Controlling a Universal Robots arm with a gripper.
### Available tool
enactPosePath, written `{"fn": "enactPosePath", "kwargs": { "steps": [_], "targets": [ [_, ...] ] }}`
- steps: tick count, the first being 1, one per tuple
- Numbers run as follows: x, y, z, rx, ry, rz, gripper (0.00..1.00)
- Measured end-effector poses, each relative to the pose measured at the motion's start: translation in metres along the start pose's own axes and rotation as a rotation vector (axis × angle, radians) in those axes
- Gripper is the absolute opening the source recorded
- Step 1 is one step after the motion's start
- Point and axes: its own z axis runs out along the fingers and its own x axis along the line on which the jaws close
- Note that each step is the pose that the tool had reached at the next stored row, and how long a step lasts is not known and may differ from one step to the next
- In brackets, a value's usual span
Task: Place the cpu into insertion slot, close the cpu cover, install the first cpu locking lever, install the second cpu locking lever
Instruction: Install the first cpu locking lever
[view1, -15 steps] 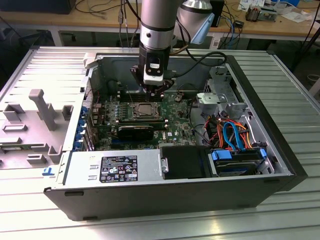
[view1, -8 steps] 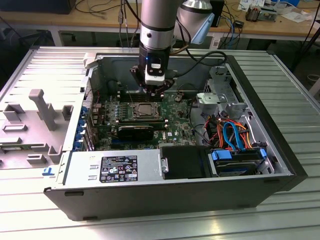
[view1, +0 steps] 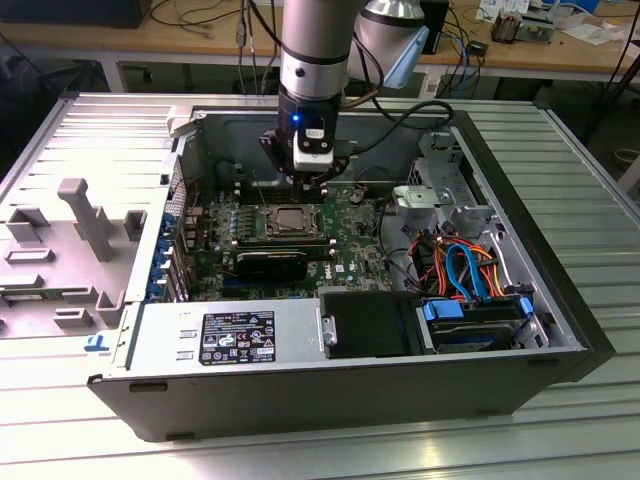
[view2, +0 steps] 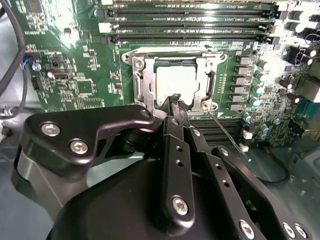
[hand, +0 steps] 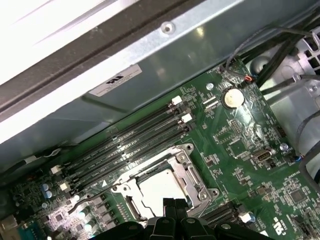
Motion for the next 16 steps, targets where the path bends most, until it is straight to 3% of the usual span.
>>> {"fn": "enactPosePath", "kwargs": {
  "steps": [8, 16],
  "targets": [
    [-0.0001, 0.0000, 0.0000, 0.0055, -0.0003, -0.122, 0.11],
    [-0.0001, 0.0000, 0.0000, 0.0083, -0.0007, -0.171, 0.11]
  ]
}}
